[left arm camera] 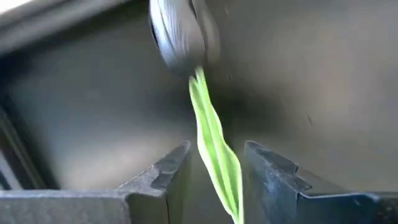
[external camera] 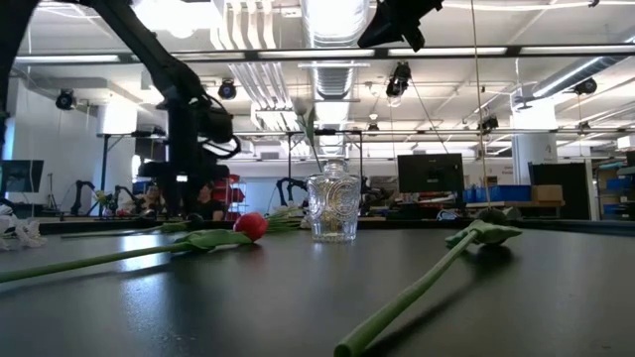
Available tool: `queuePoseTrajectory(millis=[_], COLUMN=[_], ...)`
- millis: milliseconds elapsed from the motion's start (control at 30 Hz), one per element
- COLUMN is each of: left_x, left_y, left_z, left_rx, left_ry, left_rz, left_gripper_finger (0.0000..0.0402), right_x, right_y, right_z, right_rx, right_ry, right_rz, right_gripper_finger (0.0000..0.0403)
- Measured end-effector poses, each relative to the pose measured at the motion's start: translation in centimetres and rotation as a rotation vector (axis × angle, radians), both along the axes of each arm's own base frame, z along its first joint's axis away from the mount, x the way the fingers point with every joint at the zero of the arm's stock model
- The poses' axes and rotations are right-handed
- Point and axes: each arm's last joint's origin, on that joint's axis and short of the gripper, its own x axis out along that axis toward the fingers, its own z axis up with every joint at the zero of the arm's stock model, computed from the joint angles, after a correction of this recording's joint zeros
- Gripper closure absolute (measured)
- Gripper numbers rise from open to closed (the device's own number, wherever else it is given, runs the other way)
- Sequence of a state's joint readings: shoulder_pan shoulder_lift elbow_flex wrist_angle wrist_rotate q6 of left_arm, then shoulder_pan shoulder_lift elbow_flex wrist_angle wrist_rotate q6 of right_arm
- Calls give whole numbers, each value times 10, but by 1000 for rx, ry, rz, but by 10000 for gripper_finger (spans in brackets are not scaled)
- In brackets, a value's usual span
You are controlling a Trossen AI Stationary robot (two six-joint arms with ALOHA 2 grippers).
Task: Sort flowers into vase by color
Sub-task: Put the top black tulip into the transparent vase
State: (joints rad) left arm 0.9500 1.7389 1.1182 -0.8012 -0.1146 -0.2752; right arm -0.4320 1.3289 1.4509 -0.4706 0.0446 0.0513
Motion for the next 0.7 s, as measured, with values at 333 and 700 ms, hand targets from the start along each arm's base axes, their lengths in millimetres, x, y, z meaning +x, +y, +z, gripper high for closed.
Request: queuePoseTrajectory(millis=[333, 700], left_x=[16, 12], left_y=[37, 39], left_z=[-27, -27], left_rx=[-131, -124], left_ry=[98, 86], left_rz=[-49, -69], left_gripper_finger=[283, 348], right_x=[0, 0], right_y=[0, 0], right_z=[0, 0], right_rx=[-1, 1], right_ry=[4, 3], right_rz=[1, -1], right_gripper_finger=[390, 390])
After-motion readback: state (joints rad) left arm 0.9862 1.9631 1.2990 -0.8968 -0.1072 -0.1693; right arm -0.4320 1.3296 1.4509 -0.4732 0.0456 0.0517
